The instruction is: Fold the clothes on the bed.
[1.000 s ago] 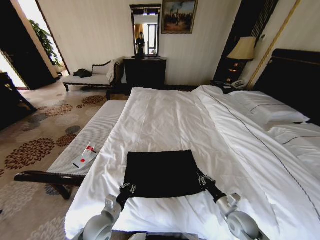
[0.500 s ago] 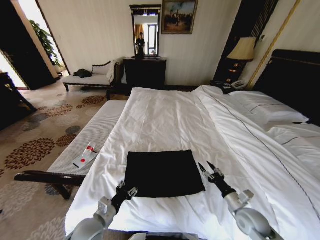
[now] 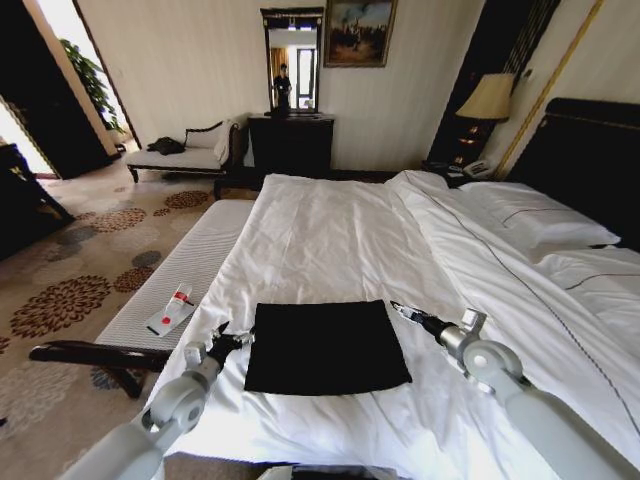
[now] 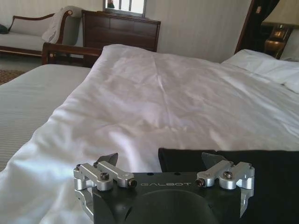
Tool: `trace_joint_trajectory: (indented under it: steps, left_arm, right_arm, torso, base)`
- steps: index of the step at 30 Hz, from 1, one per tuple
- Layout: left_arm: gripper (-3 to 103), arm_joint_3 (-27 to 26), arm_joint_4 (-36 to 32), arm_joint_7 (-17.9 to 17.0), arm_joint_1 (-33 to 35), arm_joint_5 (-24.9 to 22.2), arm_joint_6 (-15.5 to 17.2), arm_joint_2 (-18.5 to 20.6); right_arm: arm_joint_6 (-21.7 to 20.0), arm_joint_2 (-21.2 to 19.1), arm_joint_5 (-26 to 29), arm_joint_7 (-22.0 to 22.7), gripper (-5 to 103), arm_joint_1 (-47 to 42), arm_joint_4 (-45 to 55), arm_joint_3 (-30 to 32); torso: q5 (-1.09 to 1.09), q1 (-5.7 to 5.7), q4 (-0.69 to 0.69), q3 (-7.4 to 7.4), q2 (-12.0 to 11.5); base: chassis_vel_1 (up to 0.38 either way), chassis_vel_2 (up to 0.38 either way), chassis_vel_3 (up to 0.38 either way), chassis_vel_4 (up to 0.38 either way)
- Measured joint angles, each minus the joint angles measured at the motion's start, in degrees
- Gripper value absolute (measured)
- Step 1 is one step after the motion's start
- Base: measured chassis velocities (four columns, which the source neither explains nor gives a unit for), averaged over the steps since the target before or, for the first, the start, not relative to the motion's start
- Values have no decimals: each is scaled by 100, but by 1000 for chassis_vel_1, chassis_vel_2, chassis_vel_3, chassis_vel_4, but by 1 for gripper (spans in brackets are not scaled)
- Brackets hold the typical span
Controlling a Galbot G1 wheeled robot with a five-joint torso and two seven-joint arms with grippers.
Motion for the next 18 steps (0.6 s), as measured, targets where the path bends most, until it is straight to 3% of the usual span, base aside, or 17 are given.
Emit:
trace_joint_trajectory:
  steps: [4, 10, 18]
  left_arm:
    - [103, 239, 547, 419, -693, -298, 15, -26]
    - [98, 600, 1146, 489, -1243, -666, 92, -211]
    - [97, 1053, 1787, 812, -1628, -535, 93, -483]
  right_arm:
    - [-17, 10, -130, -57, 100, -51, -25, 20]
    - [-61, -19, -163, -103, 100, -56, -40, 47]
    - [-62, -21, -160, -102, 100, 55, -44, -8]
  torso:
    - [0, 0, 1, 0, 0]
    - [-1, -1, 2, -1, 0]
    - [-1, -1, 4, -1, 1]
  base:
    - [0, 0, 0, 0]
    - [0, 0, 0, 0]
    - [0, 0, 0, 0]
